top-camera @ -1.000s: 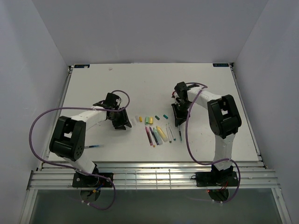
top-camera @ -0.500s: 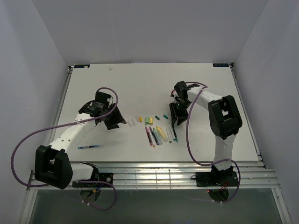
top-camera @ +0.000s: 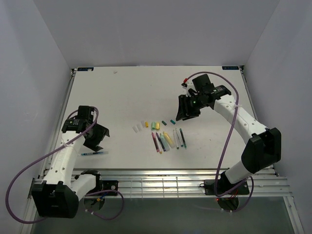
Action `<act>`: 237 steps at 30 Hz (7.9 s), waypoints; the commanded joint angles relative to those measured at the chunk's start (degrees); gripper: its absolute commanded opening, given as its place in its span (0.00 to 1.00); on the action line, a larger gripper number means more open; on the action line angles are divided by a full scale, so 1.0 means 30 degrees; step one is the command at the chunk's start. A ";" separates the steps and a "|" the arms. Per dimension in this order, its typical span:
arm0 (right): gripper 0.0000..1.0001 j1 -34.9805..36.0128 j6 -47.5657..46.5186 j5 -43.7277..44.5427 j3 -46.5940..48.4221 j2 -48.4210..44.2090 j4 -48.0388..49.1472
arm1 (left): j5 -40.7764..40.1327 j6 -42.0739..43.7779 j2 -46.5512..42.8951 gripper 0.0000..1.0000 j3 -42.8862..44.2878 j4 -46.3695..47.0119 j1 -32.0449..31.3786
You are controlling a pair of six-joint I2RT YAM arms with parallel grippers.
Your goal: Open the pen caps
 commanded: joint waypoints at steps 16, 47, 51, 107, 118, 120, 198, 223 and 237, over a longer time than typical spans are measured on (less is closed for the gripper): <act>0.48 0.2216 -0.0133 -0.2012 -0.2640 -0.2402 0.0206 | -0.2277 -0.2577 0.4627 0.75 -0.1245 0.1073 0.7222; 0.48 0.2626 0.1446 -0.0402 -0.0445 -0.0030 0.0265 | -0.1400 0.0932 0.9547 0.01 -0.4207 0.7809 0.8749; 0.48 0.3007 0.2061 0.0155 0.0608 0.0556 0.0002 | 0.0150 0.2660 1.0048 0.00 -0.2657 0.8251 0.8749; 0.08 0.5878 1.0353 -0.7195 -0.2082 0.1320 1.2450 | 1.3659 0.2668 0.5213 0.21 0.3237 1.5690 -0.4727; 0.08 0.5849 1.2492 -0.9217 -0.3077 0.1378 1.5934 | 1.3953 0.2696 0.5419 0.37 0.2884 1.6015 -0.4786; 0.08 0.5850 1.2785 -0.9482 -0.3342 0.1348 1.6671 | 1.3895 0.2697 0.5390 0.31 0.2681 1.5957 -0.4786; 0.16 -0.1328 -0.0602 0.1856 0.4277 1.1221 0.1290 | 1.1844 0.4894 1.0927 0.30 -0.4733 1.9296 -0.9180; 0.47 -0.1299 0.0129 0.2439 0.4159 0.9086 0.1204 | 1.1171 0.5216 0.6834 0.40 -0.5406 1.7218 -0.9180; 0.90 -0.0627 0.2556 0.4086 -0.6061 -0.4094 0.0148 | 1.0086 0.4281 0.0124 0.98 -0.6108 1.4872 -0.9180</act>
